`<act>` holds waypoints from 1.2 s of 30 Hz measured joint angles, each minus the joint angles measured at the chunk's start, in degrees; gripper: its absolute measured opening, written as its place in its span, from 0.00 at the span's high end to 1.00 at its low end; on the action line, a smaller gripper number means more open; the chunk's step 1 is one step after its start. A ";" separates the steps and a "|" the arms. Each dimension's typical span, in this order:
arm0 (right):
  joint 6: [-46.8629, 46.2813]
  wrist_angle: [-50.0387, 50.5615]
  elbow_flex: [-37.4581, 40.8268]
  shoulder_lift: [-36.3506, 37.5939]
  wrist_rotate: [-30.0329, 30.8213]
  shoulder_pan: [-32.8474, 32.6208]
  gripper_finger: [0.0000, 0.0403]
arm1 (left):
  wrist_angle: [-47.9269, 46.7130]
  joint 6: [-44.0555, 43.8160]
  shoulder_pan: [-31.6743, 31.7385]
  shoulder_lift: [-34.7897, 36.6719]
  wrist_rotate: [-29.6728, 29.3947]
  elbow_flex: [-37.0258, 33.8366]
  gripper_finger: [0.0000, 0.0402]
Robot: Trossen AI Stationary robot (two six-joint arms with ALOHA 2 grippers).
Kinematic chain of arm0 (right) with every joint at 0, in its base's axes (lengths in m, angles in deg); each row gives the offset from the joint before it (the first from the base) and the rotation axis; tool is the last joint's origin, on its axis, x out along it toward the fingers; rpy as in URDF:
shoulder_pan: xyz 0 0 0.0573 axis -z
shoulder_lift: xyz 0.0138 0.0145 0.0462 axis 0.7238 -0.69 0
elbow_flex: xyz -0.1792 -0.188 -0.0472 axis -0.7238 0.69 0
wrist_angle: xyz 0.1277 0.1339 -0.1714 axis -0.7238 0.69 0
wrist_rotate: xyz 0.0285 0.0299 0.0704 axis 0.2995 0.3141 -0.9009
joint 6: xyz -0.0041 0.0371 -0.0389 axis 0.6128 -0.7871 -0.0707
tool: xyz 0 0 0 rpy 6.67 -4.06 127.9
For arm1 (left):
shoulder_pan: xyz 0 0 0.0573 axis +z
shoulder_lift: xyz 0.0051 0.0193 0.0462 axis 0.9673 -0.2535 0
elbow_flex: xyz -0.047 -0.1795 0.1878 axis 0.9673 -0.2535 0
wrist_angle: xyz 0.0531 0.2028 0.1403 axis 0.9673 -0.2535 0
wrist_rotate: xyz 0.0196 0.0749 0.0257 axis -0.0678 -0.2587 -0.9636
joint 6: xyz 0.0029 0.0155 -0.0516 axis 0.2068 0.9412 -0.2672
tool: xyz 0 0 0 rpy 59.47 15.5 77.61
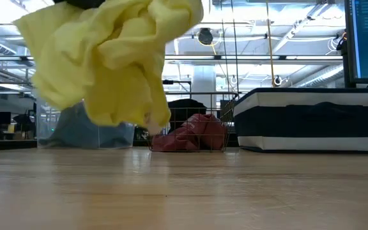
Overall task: Pick & Place Cloths
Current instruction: Put the yellow shirt into the laundry bin
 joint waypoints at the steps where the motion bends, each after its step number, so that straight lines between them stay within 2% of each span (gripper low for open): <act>1: 1.65 -1.82 0.00 0.00 1.08 -0.31 0.51 | -0.46 0.65 -0.12 0.00 -0.89 0.65 0.89; 8: 15.13 -12.40 0.00 0.02 13.76 -2.32 0.51 | -0.77 4.84 -0.18 0.04 -5.17 3.10 0.89; 13: 20.08 -17.07 -0.02 0.35 21.98 -4.14 0.48 | -0.73 5.67 -0.14 0.04 -7.42 3.14 0.89; 19: 14.24 -15.48 -0.07 3.22 26.17 -4.92 0.35 | 0.35 6.49 -0.11 0.04 -9.54 3.16 0.89; 25: 4.40 -8.62 -0.09 7.13 25.28 -4.28 0.26 | 3.42 7.81 -0.13 -0.37 -9.61 3.17 0.89; 27: -0.16 -4.64 -0.09 8.52 21.70 -3.70 0.25 | 4.32 9.16 -0.12 -0.95 -9.66 3.17 0.89; 31: -10.52 1.52 -0.09 11.71 10.87 -2.05 0.25 | 6.95 11.14 -0.13 -3.37 -9.66 3.17 0.89; 36: -19.00 6.09 -0.13 14.02 6.48 1.49 0.25 | 11.52 14.70 -0.13 -6.39 -9.58 3.17 0.89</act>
